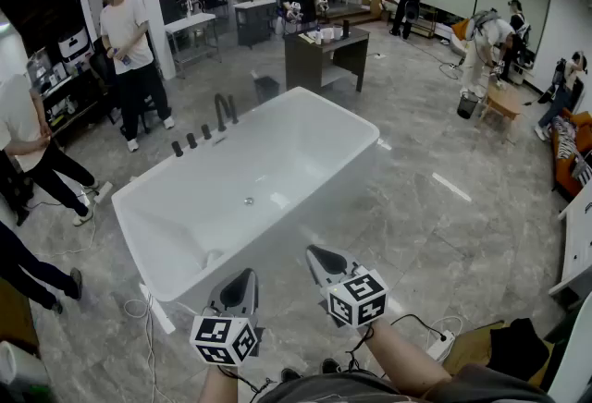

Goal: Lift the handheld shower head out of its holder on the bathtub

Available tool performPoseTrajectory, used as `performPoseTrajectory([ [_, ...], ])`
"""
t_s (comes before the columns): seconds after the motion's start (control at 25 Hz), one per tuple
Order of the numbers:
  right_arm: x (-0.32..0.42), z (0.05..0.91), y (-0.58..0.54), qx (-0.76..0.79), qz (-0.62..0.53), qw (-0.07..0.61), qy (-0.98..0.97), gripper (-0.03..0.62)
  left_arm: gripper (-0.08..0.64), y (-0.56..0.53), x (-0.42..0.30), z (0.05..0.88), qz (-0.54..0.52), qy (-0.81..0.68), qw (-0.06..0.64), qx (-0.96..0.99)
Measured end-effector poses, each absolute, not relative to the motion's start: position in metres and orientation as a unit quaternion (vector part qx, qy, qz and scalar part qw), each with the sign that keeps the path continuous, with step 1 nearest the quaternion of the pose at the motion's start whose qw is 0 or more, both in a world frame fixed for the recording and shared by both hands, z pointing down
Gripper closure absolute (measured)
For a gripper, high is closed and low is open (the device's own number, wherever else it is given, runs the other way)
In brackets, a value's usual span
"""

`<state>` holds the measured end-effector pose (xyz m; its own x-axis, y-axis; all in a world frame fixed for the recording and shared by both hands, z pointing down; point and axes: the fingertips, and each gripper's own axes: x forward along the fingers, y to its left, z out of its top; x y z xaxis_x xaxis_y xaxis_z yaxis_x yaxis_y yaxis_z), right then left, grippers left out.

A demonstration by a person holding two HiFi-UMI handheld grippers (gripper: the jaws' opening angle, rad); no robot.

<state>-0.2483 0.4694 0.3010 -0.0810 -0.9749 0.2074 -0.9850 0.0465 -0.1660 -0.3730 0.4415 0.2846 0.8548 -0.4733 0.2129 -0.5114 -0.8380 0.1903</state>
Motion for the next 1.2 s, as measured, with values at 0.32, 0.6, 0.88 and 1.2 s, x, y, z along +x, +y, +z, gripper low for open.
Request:
performPoseTrajectory([
  [0.32, -0.253, 0.303, 0.473, 0.674, 0.138, 0.024, -0.726, 0.561, 0.543, 0.445, -0.377, 0.284, 0.077, -0.259, 0.121, 0.955],
  [0.6, -0.251, 0.304, 0.481, 0.677, 0.138, 0.030, -0.722, 0.561, 0.543, 0.452, -0.376, 0.283, 0.075, -0.256, 0.120, 0.956],
  [0.88, -0.257, 0.303, 0.485, 0.683, 0.137, 0.029, -0.717, 0.563, 0.543, 0.456, -0.387, 0.287, 0.080, -0.260, 0.128, 0.954],
  [1.2, -0.272, 0.311, 0.486, 0.694, 0.151, 0.001, -0.704, 0.561, 0.543, 0.459, -0.427, 0.295, 0.075, -0.251, 0.136, 0.955],
])
